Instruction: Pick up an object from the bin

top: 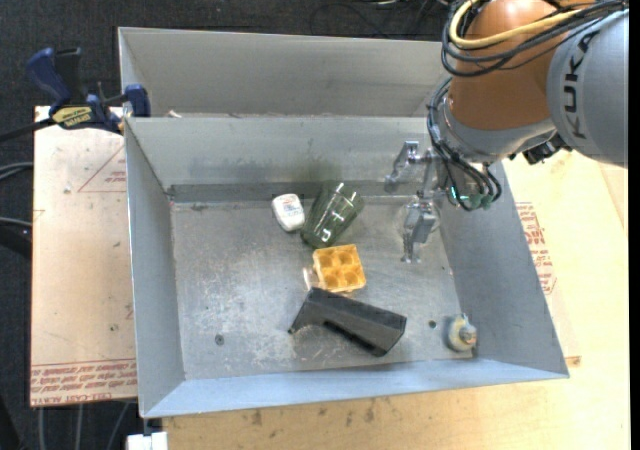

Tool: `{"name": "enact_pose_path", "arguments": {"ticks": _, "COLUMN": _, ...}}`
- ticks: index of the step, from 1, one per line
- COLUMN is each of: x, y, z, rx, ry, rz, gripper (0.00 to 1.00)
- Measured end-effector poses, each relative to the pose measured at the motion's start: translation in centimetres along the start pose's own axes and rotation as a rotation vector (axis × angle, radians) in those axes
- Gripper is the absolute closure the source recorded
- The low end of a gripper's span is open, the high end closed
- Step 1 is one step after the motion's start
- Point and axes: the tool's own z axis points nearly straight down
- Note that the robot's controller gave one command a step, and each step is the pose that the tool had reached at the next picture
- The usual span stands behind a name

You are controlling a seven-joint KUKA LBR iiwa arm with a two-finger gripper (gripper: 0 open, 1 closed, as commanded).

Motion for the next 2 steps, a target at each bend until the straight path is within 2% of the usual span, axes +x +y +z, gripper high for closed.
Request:
{"name": "enact_pose_path", "arguments": {"ticks": 1, "x": -0.1, "y": 0.0, "z": -0.5, "rx": 0.000, "ry": -0.008, "rz": -0.001, "gripper": 0.00}}
{"name": "enact_pose_path", "arguments": {"ticks": 2, "x": 3.0, "y": 2.6, "z": 5.9, "rx": 0.000, "ry": -0.010, "rz": 0.096, "gripper": 0.00}}
